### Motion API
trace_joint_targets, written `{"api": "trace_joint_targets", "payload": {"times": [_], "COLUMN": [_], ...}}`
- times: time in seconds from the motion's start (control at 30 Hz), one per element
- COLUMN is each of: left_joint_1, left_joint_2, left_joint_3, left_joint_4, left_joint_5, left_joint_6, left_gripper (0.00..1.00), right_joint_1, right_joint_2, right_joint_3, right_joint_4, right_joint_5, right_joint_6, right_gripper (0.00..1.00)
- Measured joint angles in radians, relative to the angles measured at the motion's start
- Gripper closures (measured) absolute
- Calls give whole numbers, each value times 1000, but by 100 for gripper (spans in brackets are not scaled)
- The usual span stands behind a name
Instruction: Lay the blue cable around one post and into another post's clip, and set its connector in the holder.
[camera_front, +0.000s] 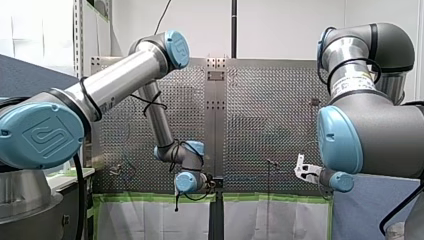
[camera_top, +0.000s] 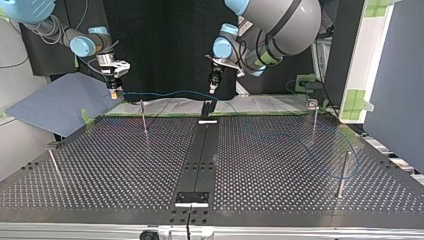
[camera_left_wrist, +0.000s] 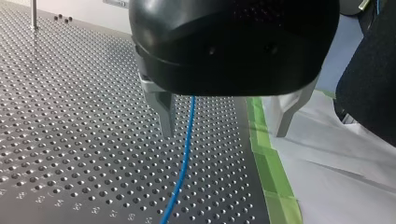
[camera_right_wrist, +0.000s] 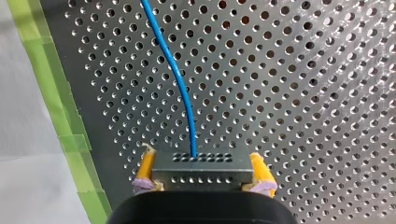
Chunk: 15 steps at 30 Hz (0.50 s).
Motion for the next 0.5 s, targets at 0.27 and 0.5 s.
{"api": "trace_joint_targets", "payload": {"times": [0.27,0.5], "left_joint_1": [-14,-37], "left_joint_2": [-55,-31], "left_joint_3": [28,33], "left_joint_4": [64,78], "left_joint_5": [13,-4], "left_joint_6": [25,55], "left_gripper": [0,0], "right_joint_1": [0,0], "right_joint_2": [0,0], "right_joint_3": [0,0], "right_joint_4": [0,0], "right_joint_5": [1,2], "right_joint_6": [0,0], "right_gripper": [100,100]}}
